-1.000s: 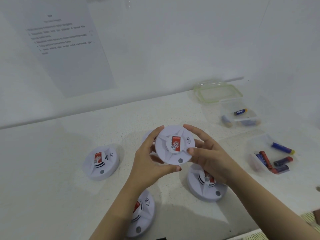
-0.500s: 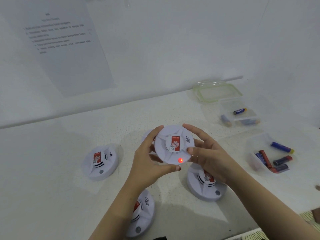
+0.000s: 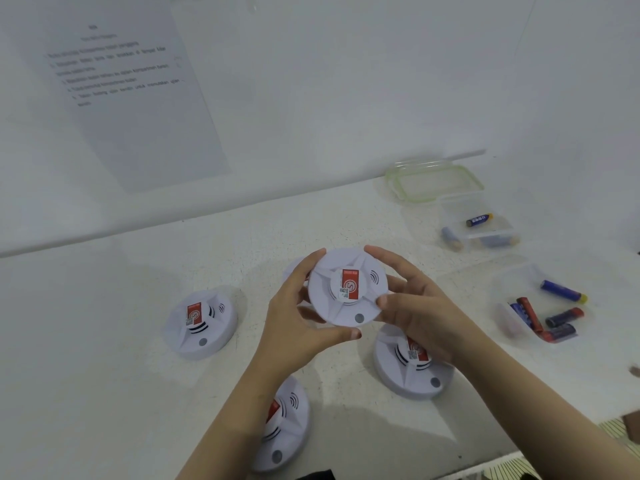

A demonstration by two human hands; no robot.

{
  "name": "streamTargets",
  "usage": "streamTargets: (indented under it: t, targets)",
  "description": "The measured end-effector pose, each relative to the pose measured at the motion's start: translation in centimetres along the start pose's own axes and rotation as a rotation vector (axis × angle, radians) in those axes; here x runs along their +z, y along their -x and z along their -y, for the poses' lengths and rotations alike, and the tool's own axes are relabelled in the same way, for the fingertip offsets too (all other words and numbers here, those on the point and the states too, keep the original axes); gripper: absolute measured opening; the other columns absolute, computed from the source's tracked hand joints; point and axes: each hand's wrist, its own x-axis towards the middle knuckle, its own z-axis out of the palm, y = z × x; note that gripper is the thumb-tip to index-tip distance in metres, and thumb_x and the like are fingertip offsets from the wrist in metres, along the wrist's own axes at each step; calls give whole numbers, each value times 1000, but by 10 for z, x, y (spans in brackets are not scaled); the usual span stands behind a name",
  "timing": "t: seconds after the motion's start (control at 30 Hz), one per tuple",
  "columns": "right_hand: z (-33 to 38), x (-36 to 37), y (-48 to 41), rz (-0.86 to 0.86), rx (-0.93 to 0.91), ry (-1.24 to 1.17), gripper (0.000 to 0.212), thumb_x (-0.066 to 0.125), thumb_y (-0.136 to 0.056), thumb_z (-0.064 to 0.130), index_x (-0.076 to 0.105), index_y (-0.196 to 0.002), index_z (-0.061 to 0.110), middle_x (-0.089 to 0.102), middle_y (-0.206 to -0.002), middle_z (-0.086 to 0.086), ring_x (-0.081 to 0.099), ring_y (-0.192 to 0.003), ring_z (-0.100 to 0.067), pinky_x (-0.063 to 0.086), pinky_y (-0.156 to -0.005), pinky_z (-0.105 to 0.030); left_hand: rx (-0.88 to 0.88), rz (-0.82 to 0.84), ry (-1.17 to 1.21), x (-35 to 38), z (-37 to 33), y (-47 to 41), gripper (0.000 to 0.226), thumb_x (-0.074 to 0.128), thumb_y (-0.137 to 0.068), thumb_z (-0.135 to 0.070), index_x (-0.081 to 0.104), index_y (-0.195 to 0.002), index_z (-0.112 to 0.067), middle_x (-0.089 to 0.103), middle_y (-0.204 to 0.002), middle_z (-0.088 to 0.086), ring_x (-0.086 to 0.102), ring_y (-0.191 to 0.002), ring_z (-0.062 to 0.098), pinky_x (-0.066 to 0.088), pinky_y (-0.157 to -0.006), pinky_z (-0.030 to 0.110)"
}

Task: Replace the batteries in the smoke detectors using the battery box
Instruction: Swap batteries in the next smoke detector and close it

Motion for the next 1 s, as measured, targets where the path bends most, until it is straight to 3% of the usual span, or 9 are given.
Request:
streamTargets:
  t: [0.2, 0.4, 0.77, 1.0]
  targets:
    - [0, 0, 0, 2, 3, -13, 64, 55, -74, -4, 52, -131, 23, 61, -120, -22, 64, -99, -32, 53, -78, -36, 11, 4, -15, 0, 0, 0, 98, 93, -51, -5, 45, -131, -36, 56, -130, -12, 56, -109, -7, 51, -76, 12]
    - [1, 0, 0, -9, 15, -19, 64, 55, -73, -5, 52, -131, 22, 63, -118, -21, 64, -99, -31, 54, -78, -37, 46, -9, -53, 1, 0, 0, 97, 92, -49, -26, 43, -132, -38, 54, -132, -13, 53, -116, -5, 50, -83, 12]
    - [3, 0, -3, -9, 23, -7, 58, 56, -76, -5, 49, -128, 17, 65, -109, -22, 64, -96, -32, 53, -81, -41, 74, -9, -107, -1, -3, -1, 95, 93, -53, -14, 43, -131, -31, 54, -129, -14, 52, -112, -12, 44, -80, 4]
    - [7, 0, -2, -24, 22, 70, 56, 56, -76, -2, 50, -127, 19, 66, -108, -22, 64, -95, -32, 53, -82, -40, 53, -17, -205, -2, -4, -1, 96, 94, -52, -26, 38, -129, -43, 51, -130, -17, 48, -114, -11, 42, -84, 3]
